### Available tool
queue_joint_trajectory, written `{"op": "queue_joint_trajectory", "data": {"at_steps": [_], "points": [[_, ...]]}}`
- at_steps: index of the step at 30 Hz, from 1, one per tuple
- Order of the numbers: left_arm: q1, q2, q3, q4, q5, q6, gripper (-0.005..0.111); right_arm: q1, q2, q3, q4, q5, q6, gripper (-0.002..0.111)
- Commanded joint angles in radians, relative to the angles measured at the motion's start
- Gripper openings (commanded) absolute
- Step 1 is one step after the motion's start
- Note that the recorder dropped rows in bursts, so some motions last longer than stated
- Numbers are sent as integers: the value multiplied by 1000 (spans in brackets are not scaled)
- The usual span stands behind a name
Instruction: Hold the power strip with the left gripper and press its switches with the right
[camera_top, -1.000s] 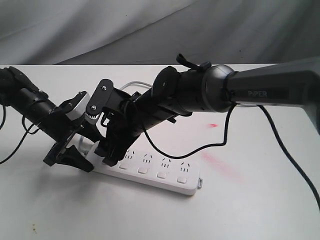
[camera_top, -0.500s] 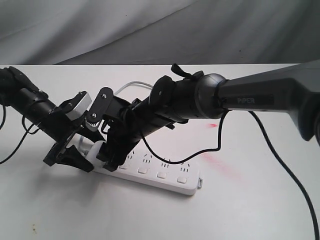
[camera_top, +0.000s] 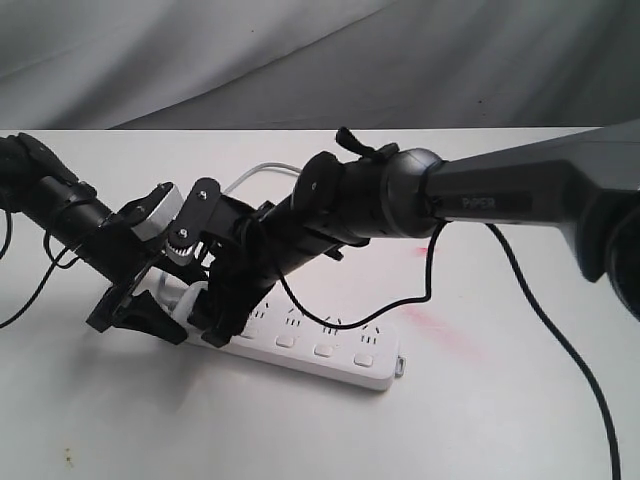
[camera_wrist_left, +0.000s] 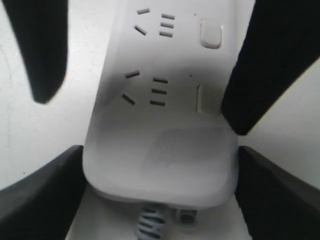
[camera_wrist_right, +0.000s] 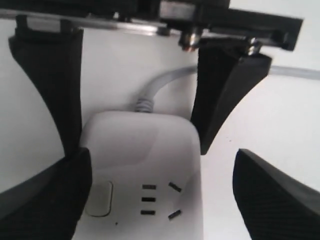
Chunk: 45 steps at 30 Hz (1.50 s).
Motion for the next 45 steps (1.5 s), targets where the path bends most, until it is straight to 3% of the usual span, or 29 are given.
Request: {"op": "queue_joint_trajectory", "data": {"at_steps": [1, 10, 19, 25, 31, 36, 45], "points": [[-7, 15, 15, 72, -24, -19, 45, 3, 39, -6, -74, 29, 61, 71], [-7, 15, 15, 72, -24, -19, 45, -9, -93, -6, -93, -18, 104, 69], [-7, 15, 15, 72, -24, -19, 45, -16, 48, -6, -44, 65, 105, 68], [-7, 15, 15, 72, -24, -19, 45, -18, -5, -6, -50, 35, 105, 66], [-7, 15, 15, 72, -24, -19, 45, -20, -76, -6, -148, 29, 171, 66], [-7, 15, 15, 72, -24, -19, 45, -51, -81, -6, -289, 127, 314, 66], [-7, 15, 15, 72, -24, -19, 45, -82, -81, -6, -274, 228, 338, 66]]}}
